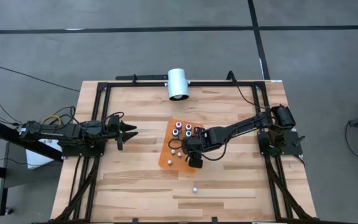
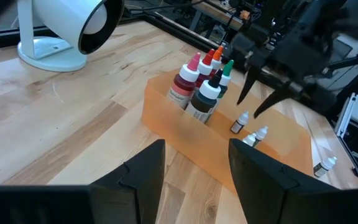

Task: Pick & Place food coloring
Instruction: Put the small green food coloring bottle into the orange bin

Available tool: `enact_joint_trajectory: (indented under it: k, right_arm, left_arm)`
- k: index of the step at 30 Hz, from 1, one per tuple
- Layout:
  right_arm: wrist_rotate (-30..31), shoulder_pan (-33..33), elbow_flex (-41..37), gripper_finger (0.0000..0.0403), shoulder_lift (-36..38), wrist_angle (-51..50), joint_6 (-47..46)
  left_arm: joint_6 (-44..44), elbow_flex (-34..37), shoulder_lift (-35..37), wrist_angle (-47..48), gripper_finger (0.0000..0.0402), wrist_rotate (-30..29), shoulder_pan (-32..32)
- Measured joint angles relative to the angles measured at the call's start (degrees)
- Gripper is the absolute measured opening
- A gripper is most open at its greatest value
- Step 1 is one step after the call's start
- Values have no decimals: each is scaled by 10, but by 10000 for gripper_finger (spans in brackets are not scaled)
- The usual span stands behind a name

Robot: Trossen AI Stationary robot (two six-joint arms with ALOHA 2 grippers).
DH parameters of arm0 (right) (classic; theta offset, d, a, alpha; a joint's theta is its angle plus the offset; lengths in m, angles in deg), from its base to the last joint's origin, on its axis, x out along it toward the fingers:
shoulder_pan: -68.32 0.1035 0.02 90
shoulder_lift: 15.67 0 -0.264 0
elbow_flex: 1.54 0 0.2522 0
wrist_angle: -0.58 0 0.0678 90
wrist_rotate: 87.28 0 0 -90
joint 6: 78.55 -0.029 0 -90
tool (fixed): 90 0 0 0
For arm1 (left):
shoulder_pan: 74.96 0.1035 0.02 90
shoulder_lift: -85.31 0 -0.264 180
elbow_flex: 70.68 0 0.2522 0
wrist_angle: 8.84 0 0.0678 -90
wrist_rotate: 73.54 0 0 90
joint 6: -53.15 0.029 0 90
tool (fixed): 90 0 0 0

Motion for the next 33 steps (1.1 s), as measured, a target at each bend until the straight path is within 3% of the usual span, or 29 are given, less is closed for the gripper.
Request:
enact_joint_trajectory:
  k: [7, 17, 24, 33]
  right_arm:
    - [4, 27, 29, 140, 41, -87, 20]
    - [9, 164, -5, 137, 134, -113, -19]
    - [3, 257, -6, 133, 81, -78, -2]
    - [-1, 261, -6, 141, 5, 48, 4]
  left_arm:
    - [-4, 0, 0, 0, 169, 0, 0]
    - [-4, 0, 0, 1, 169, 0, 0]
    - [-4, 0, 0, 0, 169, 0, 0]
    - [-4, 0, 0, 1, 169, 0, 0]
